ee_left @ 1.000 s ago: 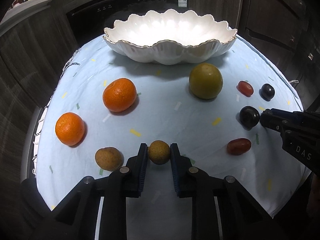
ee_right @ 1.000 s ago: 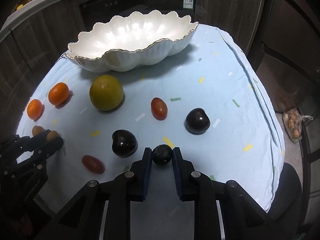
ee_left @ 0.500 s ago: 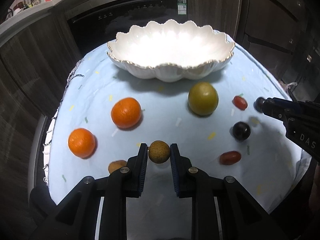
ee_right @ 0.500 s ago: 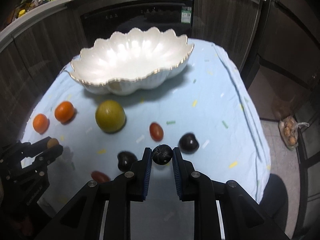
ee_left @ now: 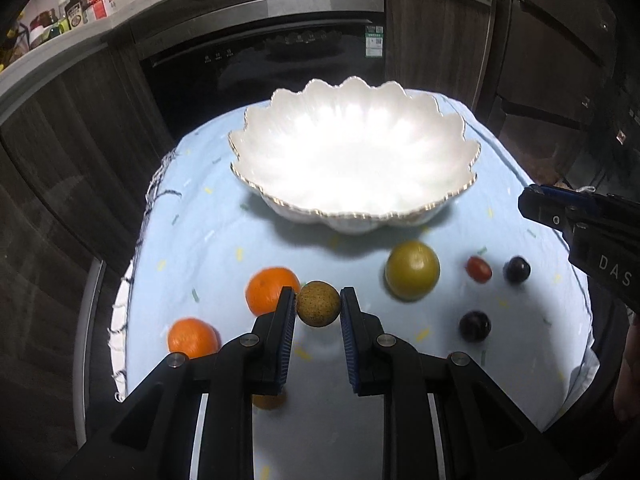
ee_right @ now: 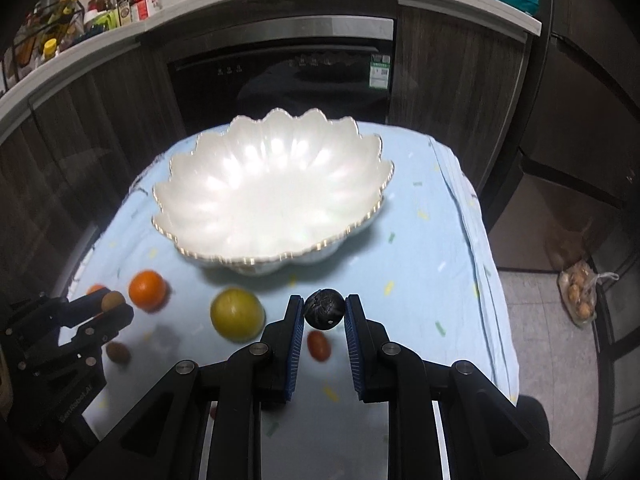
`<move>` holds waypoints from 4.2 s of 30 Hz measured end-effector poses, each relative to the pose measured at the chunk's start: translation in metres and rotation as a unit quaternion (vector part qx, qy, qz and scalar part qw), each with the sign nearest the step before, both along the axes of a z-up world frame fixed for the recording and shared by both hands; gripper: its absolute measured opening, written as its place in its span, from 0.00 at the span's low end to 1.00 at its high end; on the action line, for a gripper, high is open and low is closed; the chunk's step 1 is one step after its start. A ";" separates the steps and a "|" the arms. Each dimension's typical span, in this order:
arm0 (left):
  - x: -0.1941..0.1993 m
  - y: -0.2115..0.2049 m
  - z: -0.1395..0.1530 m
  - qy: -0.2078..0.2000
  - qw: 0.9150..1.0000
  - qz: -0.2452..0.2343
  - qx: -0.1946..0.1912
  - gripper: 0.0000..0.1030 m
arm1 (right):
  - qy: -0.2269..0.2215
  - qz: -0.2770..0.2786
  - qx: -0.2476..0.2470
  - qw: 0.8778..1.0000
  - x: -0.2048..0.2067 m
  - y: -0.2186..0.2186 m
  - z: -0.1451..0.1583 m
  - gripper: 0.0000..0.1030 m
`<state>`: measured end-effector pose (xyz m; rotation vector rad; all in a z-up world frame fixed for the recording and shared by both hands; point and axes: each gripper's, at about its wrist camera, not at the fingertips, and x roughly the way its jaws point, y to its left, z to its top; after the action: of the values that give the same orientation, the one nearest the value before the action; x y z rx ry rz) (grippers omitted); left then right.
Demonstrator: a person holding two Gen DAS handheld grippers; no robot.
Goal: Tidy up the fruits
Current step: 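Carry both fruits over the white bowl and open both tools to drop them, then withdraw both open tools from the bowl toward the remaining fruit, then grasp the yellow-green citrus with the left tool while the right tool grasps a black plum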
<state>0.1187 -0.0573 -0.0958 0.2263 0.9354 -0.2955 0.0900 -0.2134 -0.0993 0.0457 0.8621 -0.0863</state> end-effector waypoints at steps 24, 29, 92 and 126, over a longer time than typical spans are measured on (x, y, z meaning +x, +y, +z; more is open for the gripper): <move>0.088 -0.016 0.037 -0.009 1.000 -0.009 -0.024 0.23 | -0.009 0.010 -0.002 1.000 0.081 -0.013 0.034 0.22; 0.105 -0.021 0.030 0.001 1.000 -0.015 -0.024 0.23 | 0.012 0.009 -0.003 1.000 0.099 -0.018 0.023 0.22; 0.041 -0.037 0.056 -0.041 0.999 -0.026 -0.020 0.82 | -0.016 -0.036 -0.024 0.999 0.030 -0.038 0.045 0.64; 0.006 -0.052 -0.010 -0.006 0.998 -0.054 -0.030 0.82 | 0.022 -0.033 -0.014 0.999 -0.019 -0.038 -0.017 0.64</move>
<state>0.1248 -0.1094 -0.1062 0.2247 0.9027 -0.4209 0.0713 -0.2513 -0.1165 0.0465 0.9038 -0.1607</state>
